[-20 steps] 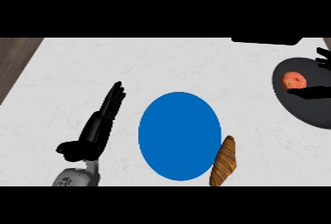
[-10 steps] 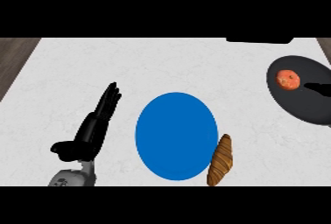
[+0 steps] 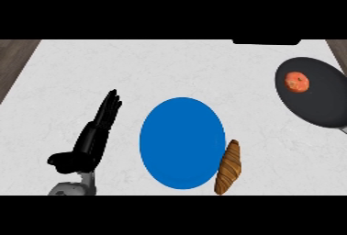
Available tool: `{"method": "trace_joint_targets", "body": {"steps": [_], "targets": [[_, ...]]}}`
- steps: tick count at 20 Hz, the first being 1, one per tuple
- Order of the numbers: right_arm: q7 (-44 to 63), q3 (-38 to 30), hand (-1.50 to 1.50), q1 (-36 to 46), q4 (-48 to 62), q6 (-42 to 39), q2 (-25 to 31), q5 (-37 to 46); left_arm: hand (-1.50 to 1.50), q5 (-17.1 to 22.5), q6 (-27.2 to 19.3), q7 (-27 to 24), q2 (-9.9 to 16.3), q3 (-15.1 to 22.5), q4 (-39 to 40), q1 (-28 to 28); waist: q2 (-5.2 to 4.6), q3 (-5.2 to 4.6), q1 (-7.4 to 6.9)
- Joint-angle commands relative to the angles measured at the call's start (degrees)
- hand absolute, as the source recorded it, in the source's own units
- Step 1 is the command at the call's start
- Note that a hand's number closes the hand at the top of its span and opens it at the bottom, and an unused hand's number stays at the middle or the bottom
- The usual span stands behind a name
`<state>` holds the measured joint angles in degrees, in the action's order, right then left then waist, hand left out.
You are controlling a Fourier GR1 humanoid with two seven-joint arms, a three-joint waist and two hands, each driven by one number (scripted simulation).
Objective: Pick the squash from the plate and place it in the pan
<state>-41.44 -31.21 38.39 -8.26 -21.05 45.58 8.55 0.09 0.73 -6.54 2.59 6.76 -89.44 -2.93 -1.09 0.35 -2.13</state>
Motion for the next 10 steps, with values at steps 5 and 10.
{"method": "trace_joint_targets", "body": {"steps": [5, 10], "targets": [[-6.4, 1.4, -1.50, -5.6, -1.8, -9.3, 1.6, 0.7, 0.00, -1.0, -0.7, -0.5, -1.2, 1.2, 0.0, 1.2, 0.30, -0.04, 0.34], [-11.2, 1.3, -1.50, -10.0, -2.6, -7.8, 1.1, 0.5, 0.00, -1.8, -1.9, 3.4, -1.6, 1.7, -2.1, -0.5, 0.35, 0.04, 0.55]]}}
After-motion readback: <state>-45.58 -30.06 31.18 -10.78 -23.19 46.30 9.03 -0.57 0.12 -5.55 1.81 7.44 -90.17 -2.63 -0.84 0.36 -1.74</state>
